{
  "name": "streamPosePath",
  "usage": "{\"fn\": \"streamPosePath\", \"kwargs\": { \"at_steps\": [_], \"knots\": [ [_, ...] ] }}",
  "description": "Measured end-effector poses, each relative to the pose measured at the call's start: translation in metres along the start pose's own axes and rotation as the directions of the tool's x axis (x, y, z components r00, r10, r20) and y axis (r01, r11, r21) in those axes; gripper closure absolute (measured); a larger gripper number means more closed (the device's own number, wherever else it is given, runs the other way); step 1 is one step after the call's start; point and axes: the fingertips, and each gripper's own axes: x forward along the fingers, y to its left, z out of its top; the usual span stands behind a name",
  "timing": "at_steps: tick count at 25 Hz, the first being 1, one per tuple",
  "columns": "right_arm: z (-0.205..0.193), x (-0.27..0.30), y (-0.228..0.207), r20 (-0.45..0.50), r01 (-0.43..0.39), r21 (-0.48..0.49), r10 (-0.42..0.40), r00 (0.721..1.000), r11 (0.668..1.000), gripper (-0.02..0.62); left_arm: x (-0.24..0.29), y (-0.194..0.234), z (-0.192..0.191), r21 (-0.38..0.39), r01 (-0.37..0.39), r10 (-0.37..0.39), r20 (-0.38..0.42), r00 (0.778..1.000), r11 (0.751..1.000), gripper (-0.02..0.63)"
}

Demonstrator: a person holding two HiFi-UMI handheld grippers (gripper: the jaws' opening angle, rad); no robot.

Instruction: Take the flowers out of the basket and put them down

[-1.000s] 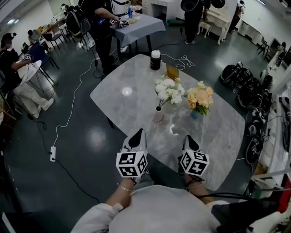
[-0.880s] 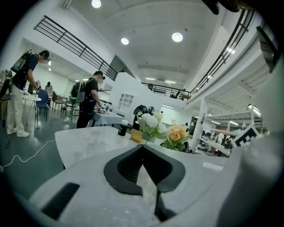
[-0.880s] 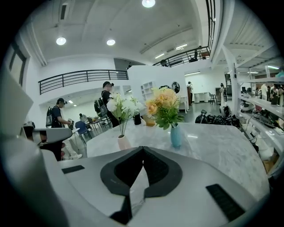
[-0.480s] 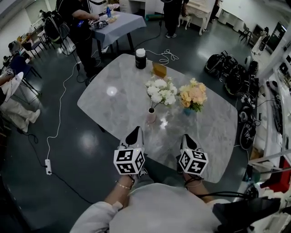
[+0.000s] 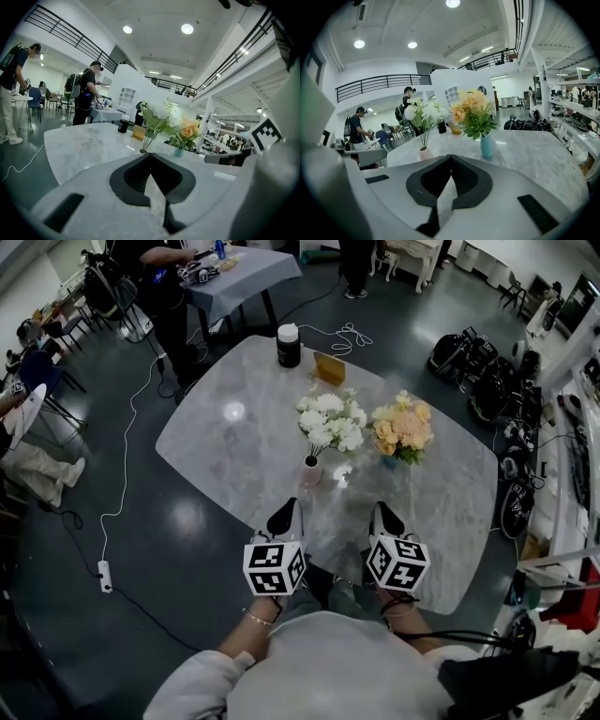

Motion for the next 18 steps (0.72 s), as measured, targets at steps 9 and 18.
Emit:
{"fn": "streamPosePath", "kwargs": {
  "at_steps": [9,18],
  "knots": [
    [-0.013,0.009,-0.007,-0.038,-0.014,0.002,0.014,0.999,1.000,0.589,0.019,0.003,-0.011,0.007,-0.011,0.011,-0.016,1.000,1.000,0.598],
    [-0.027,0.011,-0.008,-0.072,-0.029,0.022,0.030,0.997,0.999,0.589,0.030,0.006,-0.024,-0.010,0.001,-0.001,-0.052,0.999,1.000,0.598]
  ]
}}
